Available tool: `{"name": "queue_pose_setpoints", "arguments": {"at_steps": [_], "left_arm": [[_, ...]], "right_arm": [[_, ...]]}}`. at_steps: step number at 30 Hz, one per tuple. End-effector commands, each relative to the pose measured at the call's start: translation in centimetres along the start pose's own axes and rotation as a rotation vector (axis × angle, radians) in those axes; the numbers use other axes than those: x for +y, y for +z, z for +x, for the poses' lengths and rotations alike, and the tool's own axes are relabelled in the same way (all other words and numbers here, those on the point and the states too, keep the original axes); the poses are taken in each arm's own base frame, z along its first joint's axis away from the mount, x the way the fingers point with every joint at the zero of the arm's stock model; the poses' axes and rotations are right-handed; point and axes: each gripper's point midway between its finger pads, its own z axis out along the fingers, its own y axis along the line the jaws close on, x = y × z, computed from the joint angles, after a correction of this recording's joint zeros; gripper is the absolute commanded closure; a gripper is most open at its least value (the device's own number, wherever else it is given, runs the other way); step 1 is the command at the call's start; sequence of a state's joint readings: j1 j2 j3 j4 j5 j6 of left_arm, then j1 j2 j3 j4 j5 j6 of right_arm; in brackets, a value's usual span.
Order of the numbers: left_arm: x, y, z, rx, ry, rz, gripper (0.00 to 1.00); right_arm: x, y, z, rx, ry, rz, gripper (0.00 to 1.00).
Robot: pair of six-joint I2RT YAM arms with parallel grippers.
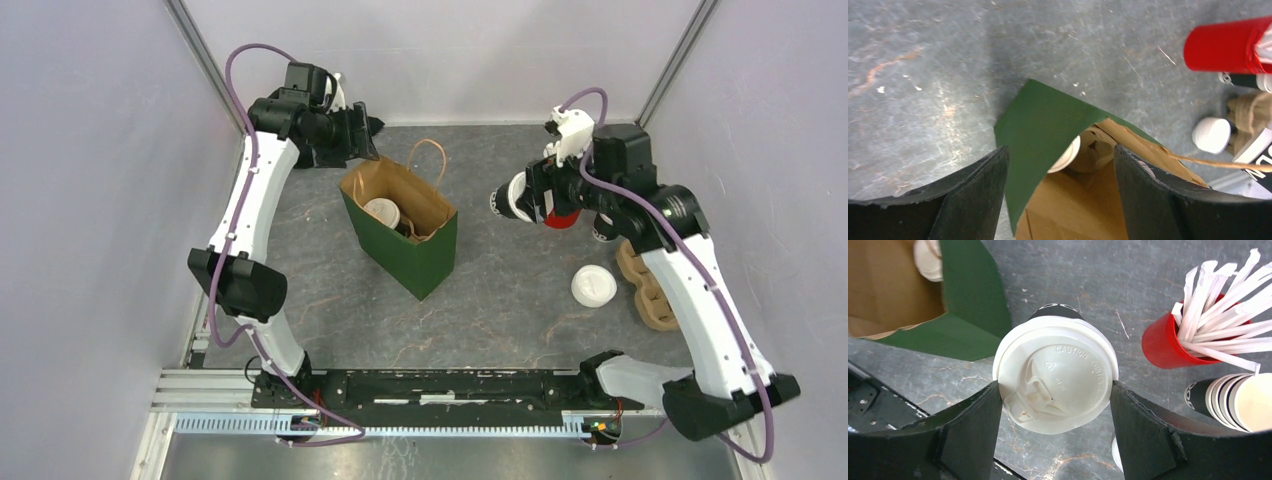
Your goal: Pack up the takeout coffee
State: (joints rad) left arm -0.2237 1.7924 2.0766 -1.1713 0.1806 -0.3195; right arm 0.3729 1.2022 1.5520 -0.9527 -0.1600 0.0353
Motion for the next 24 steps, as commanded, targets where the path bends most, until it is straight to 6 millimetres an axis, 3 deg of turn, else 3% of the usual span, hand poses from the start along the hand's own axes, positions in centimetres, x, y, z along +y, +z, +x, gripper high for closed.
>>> {"name": "queue_pose_setpoints", "arguments": {"at_steps": [1,4,9,15,18,21,24], "left_arm": [[-2.4,-1.4,0.7,-0.005,0.085,0.161,0.21],[-2.0,-0.6,1.4,0.019,0.083,0.155,0.28],[-1.9,0.4,1.3,0.007,0.109,0.157,0.49],[-1.3,0.8,0.2,-0.089,0.162,0.13,0.78],[-1.5,-0.3,-0.5,-0.156,0.169,0.13,0.88],[-1.9,-2.0,0.1,-0.232,0.191,0.146,0.93],[-1.6,-3.5,1.0,-0.334,0.183,0.157,0.98]], "right_arm": [[1.7,-2.9,-1.6,-0.095,-0.041,-0.08,0.24],[3.0,-4.3,-3.1,-0.145,-0.06,-0.138,0.24],[5.2,-6.1,-6.7,-0.252,-0.1,-0.251,0.28],[9.4,-5.3,-8.7,-0.261,-0.158,-0.391,0.31],[12.8,-5.0,-9.7,-0.241,-0.205,-0.441,0.32],[15.4,-4.9,-10.3,-0.246,-0.205,-0.499,0.31],[16.8,-4.3,-10.2,-0.246,-0.209,-0.512,0.31]]}}
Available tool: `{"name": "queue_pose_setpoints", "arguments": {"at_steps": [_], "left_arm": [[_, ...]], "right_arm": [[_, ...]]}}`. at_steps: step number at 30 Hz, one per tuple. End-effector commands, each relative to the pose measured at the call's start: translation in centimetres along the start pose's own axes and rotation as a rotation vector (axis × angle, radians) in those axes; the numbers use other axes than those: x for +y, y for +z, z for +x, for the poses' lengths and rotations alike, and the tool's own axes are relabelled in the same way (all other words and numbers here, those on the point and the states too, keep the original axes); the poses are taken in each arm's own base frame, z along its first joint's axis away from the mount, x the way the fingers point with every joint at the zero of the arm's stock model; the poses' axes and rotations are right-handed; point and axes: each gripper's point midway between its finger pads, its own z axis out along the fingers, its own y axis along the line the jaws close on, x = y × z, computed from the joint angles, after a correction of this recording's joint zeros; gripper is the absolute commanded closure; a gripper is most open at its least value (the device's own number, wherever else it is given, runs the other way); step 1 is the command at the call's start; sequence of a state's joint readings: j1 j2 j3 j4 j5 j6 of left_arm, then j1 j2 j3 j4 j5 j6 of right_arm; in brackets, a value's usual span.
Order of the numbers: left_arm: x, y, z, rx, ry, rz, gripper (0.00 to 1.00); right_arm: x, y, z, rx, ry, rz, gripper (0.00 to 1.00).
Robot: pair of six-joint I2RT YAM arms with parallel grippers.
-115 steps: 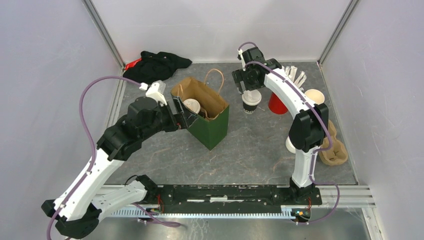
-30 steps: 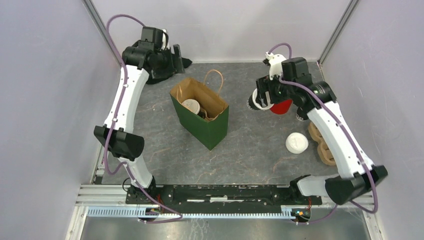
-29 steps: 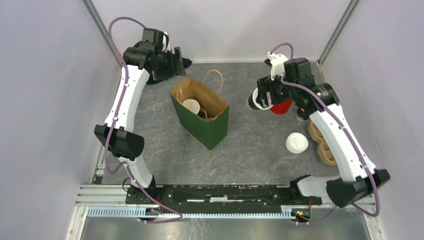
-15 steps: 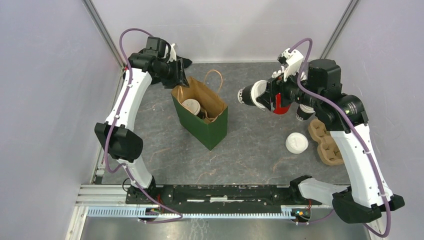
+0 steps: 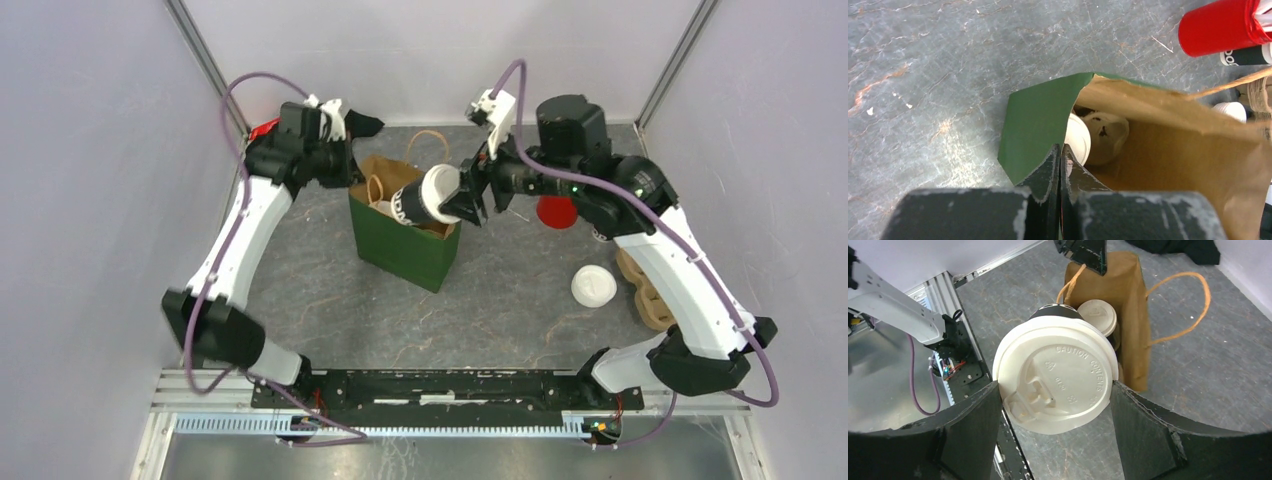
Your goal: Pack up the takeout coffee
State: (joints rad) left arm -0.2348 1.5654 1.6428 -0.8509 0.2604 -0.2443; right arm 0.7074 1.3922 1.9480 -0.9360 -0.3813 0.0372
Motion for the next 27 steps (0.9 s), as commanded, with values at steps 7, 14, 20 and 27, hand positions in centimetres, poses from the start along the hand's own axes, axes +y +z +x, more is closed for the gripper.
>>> {"name": "queue_pose_setpoints", "arguments": {"at_steps": [7,14,20,27], "left_arm": [[-3.0,-6.5,-1.3,-0.413,0.145,0.141,0.98],[-2.6,-7.0,0.4,-0.475,0.199,0.15,0.98],[-2.5,-7.4,1.3,-0.537,0.215,0.166,0.98],[-2.5,-8.1,2.0,-0.66,0.245,0.19,0.98]], "right_arm": [[1.2,3.1,-1.0,0.014,-0.078,0.061,0.32],[0.3,4.4,0.9,0.094,-0.136,0.146,0.33],[-0.6,5.3,4.2,0.216,-0.291,0.243,0.34],[-1.2,6.8,6.9,0.328,-0.405,0.314,0.37]]}}
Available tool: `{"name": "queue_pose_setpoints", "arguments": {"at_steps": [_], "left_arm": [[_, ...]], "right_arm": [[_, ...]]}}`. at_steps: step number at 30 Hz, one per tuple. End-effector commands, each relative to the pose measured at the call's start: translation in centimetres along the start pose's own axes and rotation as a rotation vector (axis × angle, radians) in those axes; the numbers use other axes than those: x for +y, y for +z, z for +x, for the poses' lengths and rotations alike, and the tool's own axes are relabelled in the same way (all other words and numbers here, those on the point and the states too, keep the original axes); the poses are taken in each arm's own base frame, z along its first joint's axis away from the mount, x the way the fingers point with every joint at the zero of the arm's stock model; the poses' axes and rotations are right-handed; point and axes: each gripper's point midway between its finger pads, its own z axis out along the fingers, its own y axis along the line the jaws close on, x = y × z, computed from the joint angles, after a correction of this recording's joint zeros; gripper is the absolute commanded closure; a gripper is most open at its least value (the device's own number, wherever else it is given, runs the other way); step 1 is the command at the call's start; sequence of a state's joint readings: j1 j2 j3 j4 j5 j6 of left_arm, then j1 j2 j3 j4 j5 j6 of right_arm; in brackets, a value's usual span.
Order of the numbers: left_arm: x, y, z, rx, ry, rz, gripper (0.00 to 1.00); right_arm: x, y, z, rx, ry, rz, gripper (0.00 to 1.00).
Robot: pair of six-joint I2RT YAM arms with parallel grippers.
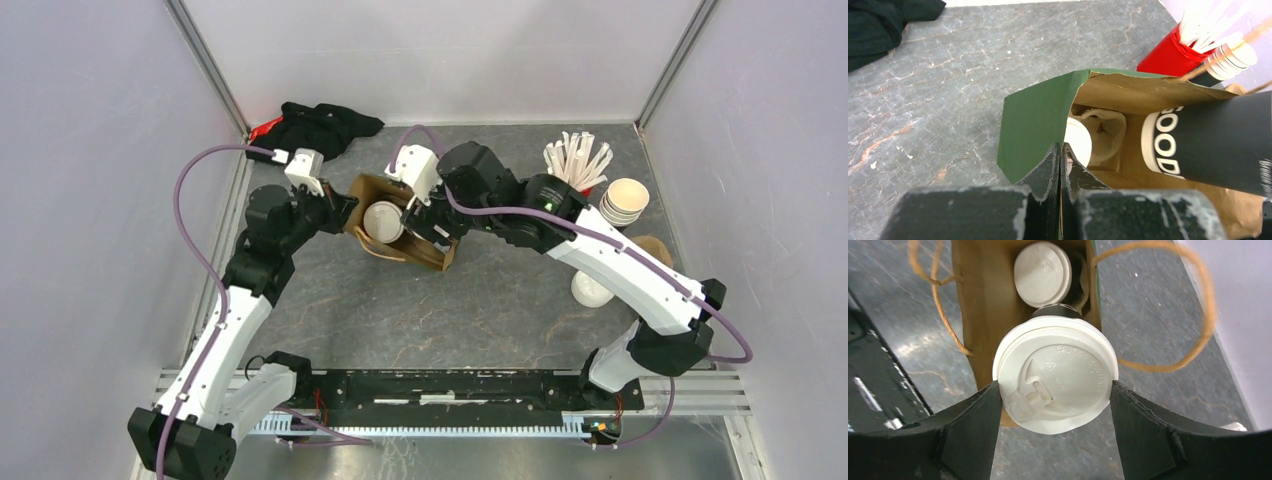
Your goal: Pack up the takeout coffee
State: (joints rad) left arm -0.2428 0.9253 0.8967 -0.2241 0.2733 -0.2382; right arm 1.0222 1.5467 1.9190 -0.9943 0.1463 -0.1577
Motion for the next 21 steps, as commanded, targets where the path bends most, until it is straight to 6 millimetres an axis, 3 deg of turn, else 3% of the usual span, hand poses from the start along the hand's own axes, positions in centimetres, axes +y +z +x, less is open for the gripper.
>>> {"name": "queue_pose_setpoints", "arguments": {"at_steps": [1,7,14,21], "left_arm": [[-1.1,-0.7,-2.6,-0.184,0.096,0.063,0.98],[-1.0,-1.1,-1.9,-0.239,0.118,0.073,0.98],[-1.0,-2.4,-0.1,-0.255,0.113,0.079,0.98],[-0.9,-3.4,1.9,-0.254,0.117,0.082,0.98]], "right_arm": [[-0.7,1.0,1.0,0.062,-0.094,0.099,0.38],[1.6,3.2,1.2,0.095,-0.169,0.101,0.37],[0.8,5.2,2.5,0.17,-0.226,0.197,0.37],[0.3,5.5,4.0,0.194,-0.264,0.234,0.37]]}}
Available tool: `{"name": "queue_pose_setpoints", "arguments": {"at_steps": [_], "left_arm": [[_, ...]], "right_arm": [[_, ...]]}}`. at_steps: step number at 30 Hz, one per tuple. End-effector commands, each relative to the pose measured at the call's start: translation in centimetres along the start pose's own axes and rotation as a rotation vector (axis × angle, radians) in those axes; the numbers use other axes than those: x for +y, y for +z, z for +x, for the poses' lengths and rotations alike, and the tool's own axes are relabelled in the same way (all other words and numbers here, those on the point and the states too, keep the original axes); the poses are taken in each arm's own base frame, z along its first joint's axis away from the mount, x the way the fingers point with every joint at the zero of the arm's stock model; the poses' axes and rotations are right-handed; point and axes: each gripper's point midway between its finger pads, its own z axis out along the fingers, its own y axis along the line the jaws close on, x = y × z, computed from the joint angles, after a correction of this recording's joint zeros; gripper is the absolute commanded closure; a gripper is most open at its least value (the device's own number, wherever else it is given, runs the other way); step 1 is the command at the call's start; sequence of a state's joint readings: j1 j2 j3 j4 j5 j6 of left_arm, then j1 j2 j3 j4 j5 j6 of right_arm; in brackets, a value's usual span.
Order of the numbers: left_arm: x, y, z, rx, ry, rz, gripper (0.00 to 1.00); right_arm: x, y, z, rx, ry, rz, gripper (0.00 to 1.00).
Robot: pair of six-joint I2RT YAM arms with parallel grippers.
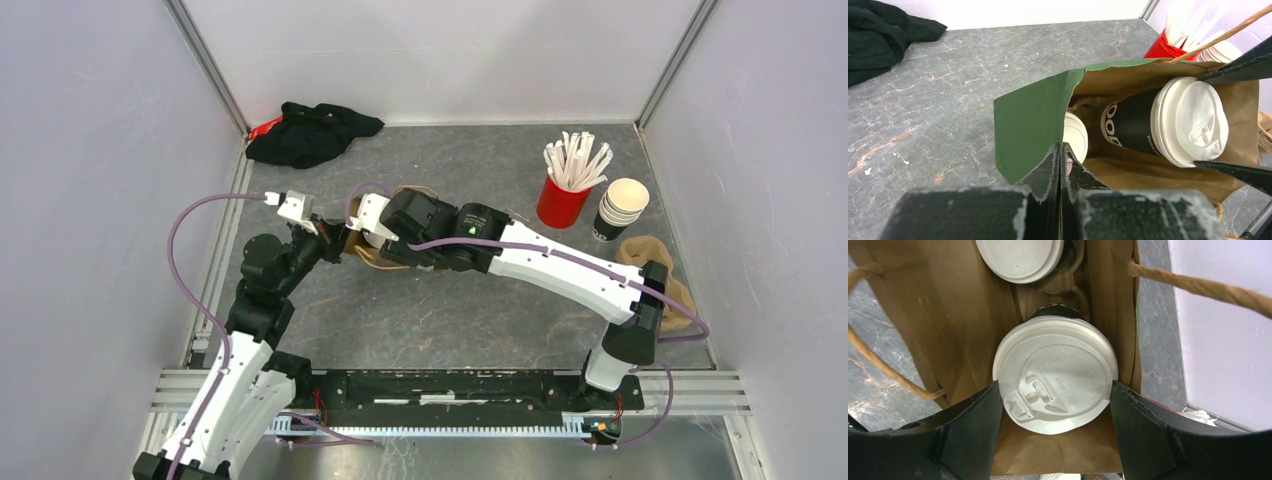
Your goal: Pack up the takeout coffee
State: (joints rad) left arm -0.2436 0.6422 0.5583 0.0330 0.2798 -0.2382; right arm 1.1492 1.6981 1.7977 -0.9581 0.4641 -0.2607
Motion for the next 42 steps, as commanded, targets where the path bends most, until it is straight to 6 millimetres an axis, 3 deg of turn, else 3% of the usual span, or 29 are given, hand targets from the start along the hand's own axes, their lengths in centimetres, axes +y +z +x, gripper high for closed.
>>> {"name": "queue_pose_setpoints", "arguments": {"at_steps": [1,10,27,36,42], "left_arm": [[-0.6,-0.6,-0.9,-0.066,0.055,0.033,0.98],[-1.4,-1.8,0.3,-0.074,0.007,0.068,0.98],[0.5,-3.1,3.9,0.001,-0.156,-0.11,0.98],[-1.4,-3.5,6.2,0.07,-0.158,-0.097,0.98],[-1.9,-4.1,5.8,0.049,-0.145,-0.102,0.98]], "right_arm": [[-1.6,-0.7,-0.4,-0.048,-0.001,0.071,0.37],[0.2,2.3,0.3,-0.075,-0.119,0.059,0.39],[-0.4,2.7,1.3,-0.042,-0.178,0.028,0.41],[-0.3,3.1,1.7,0.013,-0.167,0.017,0.41],[0.8,4.3,2.1,0.007,-0.237,-0.014,0.41]]}}
